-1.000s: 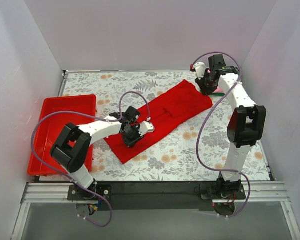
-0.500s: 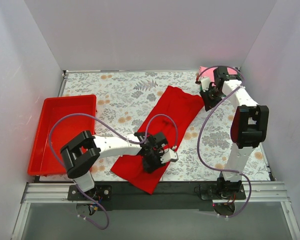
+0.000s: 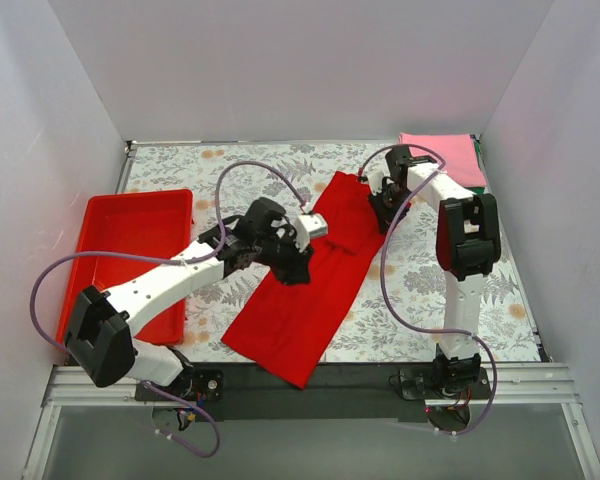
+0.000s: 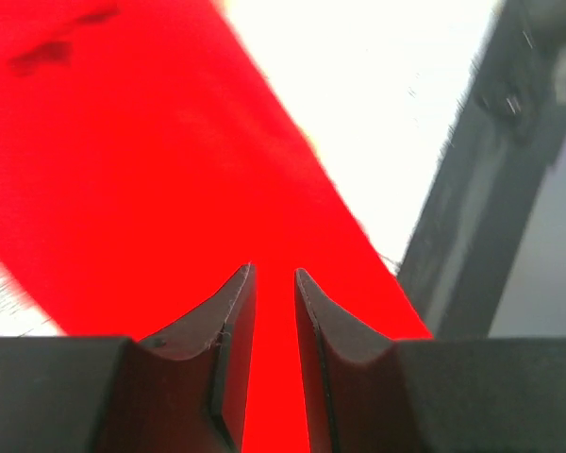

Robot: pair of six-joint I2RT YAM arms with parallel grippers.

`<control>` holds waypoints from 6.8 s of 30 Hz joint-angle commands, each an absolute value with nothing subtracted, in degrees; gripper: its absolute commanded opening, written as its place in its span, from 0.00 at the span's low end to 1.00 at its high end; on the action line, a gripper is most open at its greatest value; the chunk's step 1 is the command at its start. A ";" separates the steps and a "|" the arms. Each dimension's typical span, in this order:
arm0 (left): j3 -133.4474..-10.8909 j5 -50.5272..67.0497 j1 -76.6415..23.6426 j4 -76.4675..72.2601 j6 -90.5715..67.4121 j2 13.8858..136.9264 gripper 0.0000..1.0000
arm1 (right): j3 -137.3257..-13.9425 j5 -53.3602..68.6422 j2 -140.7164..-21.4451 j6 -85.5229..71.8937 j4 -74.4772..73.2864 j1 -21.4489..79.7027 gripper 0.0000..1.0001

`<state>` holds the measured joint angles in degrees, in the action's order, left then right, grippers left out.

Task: Fold and stack the t-shirts
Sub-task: Fold the tshirt

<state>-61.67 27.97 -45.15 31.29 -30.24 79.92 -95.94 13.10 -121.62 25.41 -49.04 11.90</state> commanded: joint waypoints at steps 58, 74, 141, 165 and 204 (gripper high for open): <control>-99.22 23.38 -19.78 18.19 -43.68 131.48 0.20 | -113.99 5.71 -137.54 19.78 -31.64 20.39 0.09; -109.16 26.16 -18.46 23.11 -41.75 133.78 0.31 | -120.94 8.96 -137.22 20.30 -31.11 19.25 0.31; -28.30 22.32 -48.60 2.81 -1.94 81.30 0.29 | -29.80 17.32 -74.97 57.83 -18.98 38.58 0.26; -33.48 30.24 -53.36 18.89 -13.10 60.04 0.00 | -34.45 23.21 -56.78 43.95 -33.31 46.49 0.01; -75.76 34.45 -20.57 3.52 8.44 112.59 0.00 | -85.60 26.28 -113.11 68.20 -26.37 18.72 0.01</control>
